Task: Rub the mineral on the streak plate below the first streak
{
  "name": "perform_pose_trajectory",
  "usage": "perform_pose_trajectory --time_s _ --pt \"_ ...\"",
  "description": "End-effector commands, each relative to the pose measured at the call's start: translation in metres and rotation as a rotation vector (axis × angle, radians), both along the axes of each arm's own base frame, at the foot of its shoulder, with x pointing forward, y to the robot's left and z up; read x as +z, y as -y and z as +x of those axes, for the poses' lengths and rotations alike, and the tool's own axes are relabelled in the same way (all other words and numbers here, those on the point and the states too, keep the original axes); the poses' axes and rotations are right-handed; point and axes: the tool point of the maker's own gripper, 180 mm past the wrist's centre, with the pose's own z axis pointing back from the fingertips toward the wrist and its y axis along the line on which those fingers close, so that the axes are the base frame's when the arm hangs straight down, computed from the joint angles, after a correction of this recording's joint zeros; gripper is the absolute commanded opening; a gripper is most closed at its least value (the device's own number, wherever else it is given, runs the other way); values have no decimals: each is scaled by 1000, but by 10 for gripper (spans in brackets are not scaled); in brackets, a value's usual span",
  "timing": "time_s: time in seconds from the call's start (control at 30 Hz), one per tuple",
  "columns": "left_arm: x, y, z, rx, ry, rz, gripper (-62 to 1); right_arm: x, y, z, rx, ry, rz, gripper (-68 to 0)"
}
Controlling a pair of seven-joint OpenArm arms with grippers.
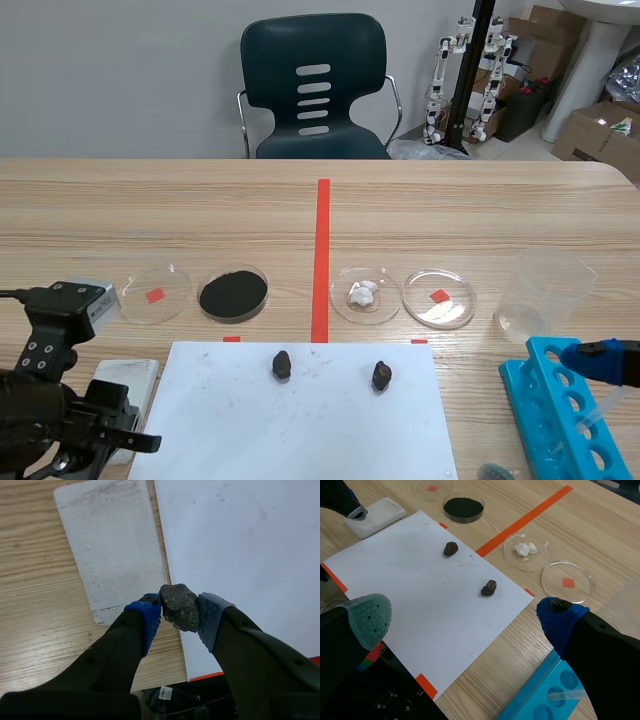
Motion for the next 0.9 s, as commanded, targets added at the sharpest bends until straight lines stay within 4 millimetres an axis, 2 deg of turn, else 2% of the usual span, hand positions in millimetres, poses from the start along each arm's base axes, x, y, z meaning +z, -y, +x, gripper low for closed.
perform_pose_trajectory --time_s 0.0,0.17,0.43,0.87 --pt "5 1 6 6 -2 -2 -483 6 -1 3 -4 21 20 -71" --pt "-2 -6 6 20 -90 23 -483 6 -1 3 -4 21 20 -71" --pt "-7 -17 17 62 -133 47 -483 6 -1 3 -4 21 20 -71" --pt "-19 -31 20 105 -196 80 -483 6 -1 3 -4 21 20 -71"
